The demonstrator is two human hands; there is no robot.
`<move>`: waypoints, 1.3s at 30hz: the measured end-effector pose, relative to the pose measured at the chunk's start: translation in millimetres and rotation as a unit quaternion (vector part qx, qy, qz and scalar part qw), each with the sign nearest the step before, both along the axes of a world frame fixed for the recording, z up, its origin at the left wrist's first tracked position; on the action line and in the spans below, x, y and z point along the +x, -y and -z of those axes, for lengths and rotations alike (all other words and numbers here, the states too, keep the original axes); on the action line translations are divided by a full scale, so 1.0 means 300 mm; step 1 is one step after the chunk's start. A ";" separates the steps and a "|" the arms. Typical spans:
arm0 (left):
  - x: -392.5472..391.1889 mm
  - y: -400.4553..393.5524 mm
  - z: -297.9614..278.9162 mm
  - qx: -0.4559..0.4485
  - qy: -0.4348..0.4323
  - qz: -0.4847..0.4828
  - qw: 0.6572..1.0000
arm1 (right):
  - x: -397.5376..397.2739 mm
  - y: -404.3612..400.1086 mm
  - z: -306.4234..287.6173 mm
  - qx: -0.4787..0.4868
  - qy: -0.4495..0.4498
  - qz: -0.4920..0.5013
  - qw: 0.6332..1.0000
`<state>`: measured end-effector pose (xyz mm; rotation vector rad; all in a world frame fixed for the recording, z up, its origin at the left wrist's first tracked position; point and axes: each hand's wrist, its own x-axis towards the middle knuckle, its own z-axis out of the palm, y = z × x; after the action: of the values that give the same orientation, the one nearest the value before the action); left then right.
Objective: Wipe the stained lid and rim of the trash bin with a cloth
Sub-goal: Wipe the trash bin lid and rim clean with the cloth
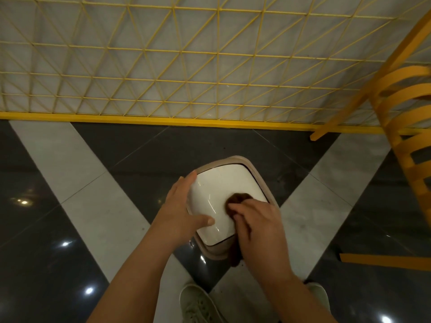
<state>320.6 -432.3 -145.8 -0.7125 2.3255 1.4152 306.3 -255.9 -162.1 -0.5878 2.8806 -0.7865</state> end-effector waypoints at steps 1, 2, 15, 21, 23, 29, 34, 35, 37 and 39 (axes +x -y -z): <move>-0.002 0.000 0.003 -0.001 -0.001 -0.002 1.000 | 0.006 0.026 -0.005 0.027 -0.027 -0.052 0.998; -0.006 -0.002 0.006 -0.002 -0.002 -0.004 1.000 | 0.003 0.050 -0.010 0.034 -0.047 -0.092 0.994; -0.019 -0.068 -0.019 -0.028 0.043 0.060 0.997 | -0.045 -0.065 0.031 -0.058 0.074 0.051 0.994; -0.020 -0.080 0.000 -0.031 0.028 0.037 0.998 | -0.043 -0.099 0.026 -0.076 0.004 0.000 0.997; -0.020 -0.075 0.009 -0.029 0.027 0.034 0.999 | -0.041 -0.085 0.023 -0.073 -0.027 -0.047 0.996; -0.031 -0.063 0.052 -0.034 0.012 0.033 0.999 | -0.168 0.079 -0.004 0.013 -0.050 -0.210 0.976; -0.031 -0.063 0.039 -0.017 -0.014 0.024 0.999 | -0.277 0.126 -0.009 -0.015 -0.049 -0.148 0.988; -0.027 -0.066 0.031 -0.021 -0.003 0.029 0.999 | -0.283 0.115 -0.004 -0.038 -0.025 -0.099 0.994; -0.020 -0.067 0.023 -0.036 0.016 0.037 0.999 | -0.282 0.080 0.002 -0.068 0.012 -0.007 0.998; -0.018 -0.067 0.020 -0.047 0.028 0.043 0.998 | -0.248 0.031 -0.007 -0.043 0.034 0.025 0.998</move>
<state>315.1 -412.4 -151.8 -0.6606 2.3620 1.2423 231.9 -265.1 -159.9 -0.4886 2.8209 -0.9223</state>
